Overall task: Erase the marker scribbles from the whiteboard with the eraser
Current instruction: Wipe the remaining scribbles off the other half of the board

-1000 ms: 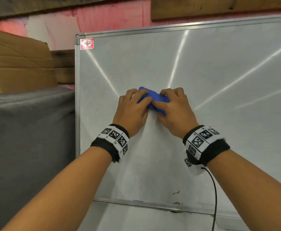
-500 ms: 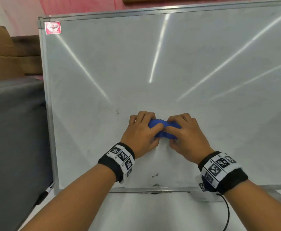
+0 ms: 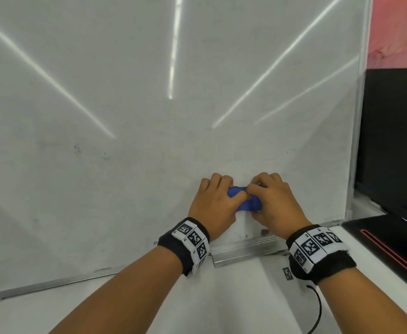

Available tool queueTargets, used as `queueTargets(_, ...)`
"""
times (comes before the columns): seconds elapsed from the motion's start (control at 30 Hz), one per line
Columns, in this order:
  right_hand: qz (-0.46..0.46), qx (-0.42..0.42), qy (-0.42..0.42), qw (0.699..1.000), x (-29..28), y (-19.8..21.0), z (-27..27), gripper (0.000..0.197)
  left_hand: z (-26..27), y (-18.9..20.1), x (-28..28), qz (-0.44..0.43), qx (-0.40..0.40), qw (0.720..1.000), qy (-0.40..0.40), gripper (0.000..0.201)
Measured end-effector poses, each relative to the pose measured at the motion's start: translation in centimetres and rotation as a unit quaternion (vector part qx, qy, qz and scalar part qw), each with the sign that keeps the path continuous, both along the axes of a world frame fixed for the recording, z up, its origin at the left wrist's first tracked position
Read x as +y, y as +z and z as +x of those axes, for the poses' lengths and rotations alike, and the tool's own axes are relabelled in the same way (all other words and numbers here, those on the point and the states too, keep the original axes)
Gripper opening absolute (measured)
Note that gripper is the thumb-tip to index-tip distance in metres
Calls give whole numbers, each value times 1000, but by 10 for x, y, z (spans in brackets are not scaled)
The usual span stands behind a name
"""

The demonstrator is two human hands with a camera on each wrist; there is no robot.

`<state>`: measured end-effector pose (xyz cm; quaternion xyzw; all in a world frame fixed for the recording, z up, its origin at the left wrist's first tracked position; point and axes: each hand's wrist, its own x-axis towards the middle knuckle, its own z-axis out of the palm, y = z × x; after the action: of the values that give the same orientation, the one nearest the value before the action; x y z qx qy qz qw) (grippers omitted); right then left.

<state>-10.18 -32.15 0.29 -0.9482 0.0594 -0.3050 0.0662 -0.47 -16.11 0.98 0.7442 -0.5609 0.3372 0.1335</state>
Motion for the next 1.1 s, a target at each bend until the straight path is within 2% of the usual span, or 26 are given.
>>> queueTargets(0.27,43,80,-20,996,-12,-26,-11,24,-15,-39,-16,62,-5,998,-5,39)
queueTargets(0.33,78,136,-32,987,-13,-28,-14,19,-20,-48,-18,99,-10,995,-2,39)
queueTargets(0.43,130,215,-51,967,-12,-24,-21,22,-30,-59,-20,165,-6,986,15,29)
queueTargets(0.53,148,268,-49,951,-8,-22,-27,14,-35,-65,-18,206,19,978,23,24)
queueTargets(0.7,120,285,-52,949,-1,-19,-27,12,-32,-59,-15,216,49,975,19,26)
queueTargets(0.87,101,308,-56,944,5,-12,-29,15,-35,-53,-16,239,39,970,16,28)
queueTargets(1.1,121,293,-53,947,7,-9,-30,24,-36,-51,-15,250,72,965,35,34)
